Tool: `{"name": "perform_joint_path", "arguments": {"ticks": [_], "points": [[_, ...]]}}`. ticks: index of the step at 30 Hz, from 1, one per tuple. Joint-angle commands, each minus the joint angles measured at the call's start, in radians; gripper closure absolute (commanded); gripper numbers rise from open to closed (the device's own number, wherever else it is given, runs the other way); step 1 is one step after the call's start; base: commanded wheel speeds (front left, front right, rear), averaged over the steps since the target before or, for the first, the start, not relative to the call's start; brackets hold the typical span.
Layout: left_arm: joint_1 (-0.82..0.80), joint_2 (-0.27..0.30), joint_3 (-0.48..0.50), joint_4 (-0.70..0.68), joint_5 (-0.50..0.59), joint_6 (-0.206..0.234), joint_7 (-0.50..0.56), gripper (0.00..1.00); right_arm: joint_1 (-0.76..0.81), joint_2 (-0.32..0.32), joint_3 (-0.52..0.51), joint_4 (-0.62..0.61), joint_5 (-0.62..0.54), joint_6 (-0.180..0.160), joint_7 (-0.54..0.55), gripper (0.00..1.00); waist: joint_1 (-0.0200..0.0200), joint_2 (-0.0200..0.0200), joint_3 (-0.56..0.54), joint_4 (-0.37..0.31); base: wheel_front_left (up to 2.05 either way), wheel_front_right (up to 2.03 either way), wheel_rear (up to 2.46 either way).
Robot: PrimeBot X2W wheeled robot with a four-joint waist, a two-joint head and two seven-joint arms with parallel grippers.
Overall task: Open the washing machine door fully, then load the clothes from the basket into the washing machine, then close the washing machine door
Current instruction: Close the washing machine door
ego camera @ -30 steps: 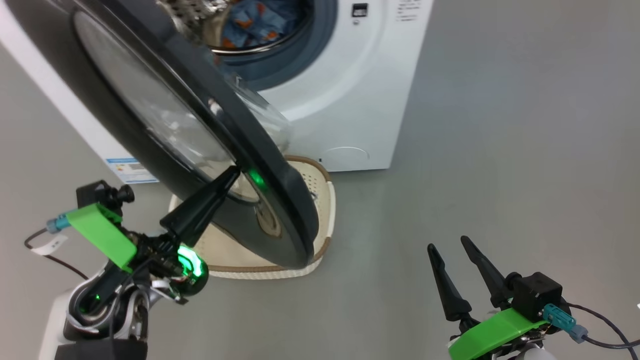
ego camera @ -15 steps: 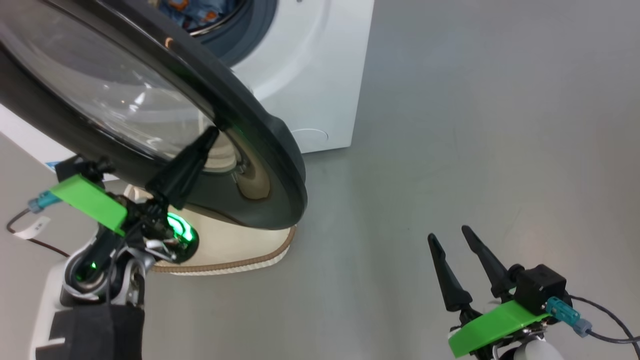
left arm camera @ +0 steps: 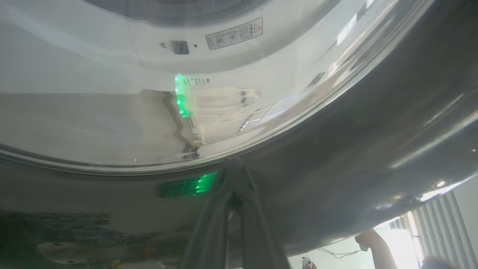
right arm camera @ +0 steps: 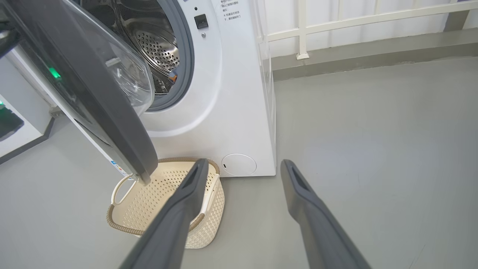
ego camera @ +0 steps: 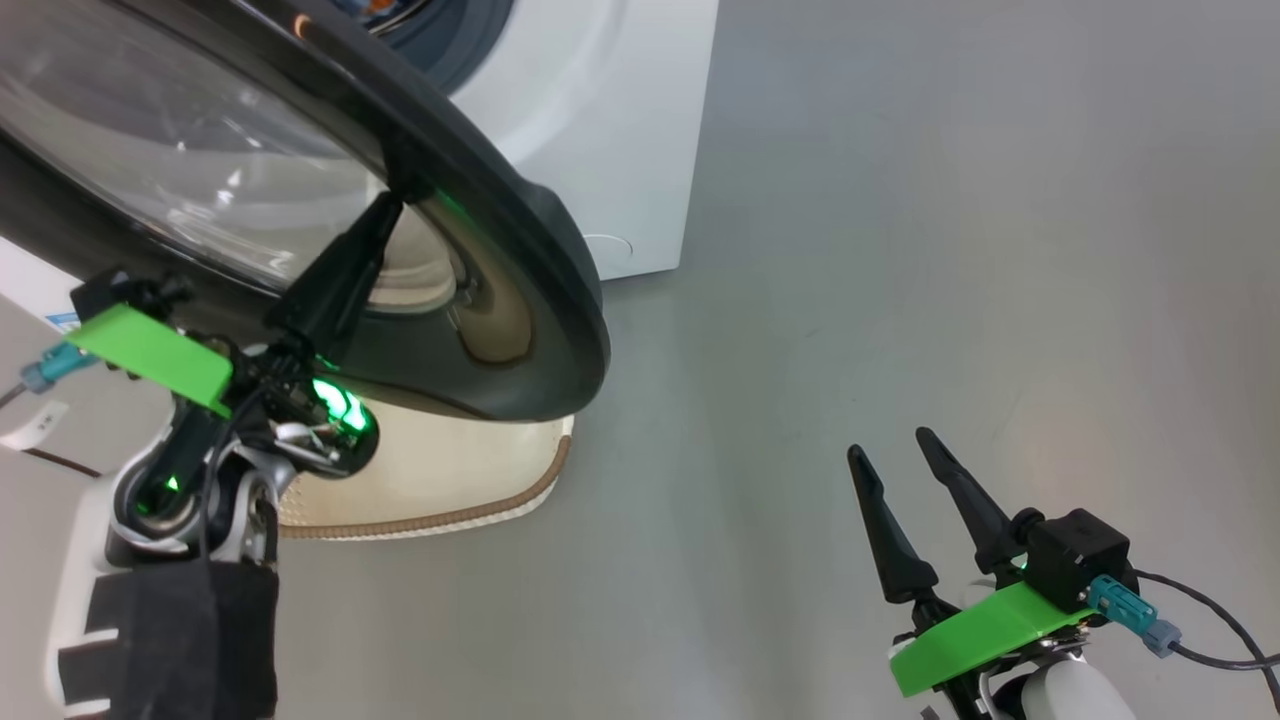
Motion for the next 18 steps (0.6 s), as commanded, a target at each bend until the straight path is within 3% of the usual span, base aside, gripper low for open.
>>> {"name": "perform_joint_path", "arguments": {"ticks": [1,10,18], "points": [[-0.045,0.018,0.030,-0.020,0.014,-0.010,-0.005,1.00,-0.022,0.004,0.027,-0.025,0.015,0.002,-0.012,0.00,0.0000,-0.0001,0.008,-0.008,0.00,0.00,0.00],[-0.069,0.018,0.054,0.000,0.035,-0.010,-0.008,1.00,-0.028,0.004,0.024,-0.026,0.023,0.002,-0.012,0.00,0.0000,-0.0001,0.019,-0.027,0.00,0.00,0.00],[-0.028,0.018,0.071,0.003,0.046,-0.010,-0.020,1.00,-0.018,0.004,0.004,-0.020,0.022,0.002,-0.012,0.00,0.0000,-0.0001,-0.023,0.004,0.00,0.00,0.00]]}}
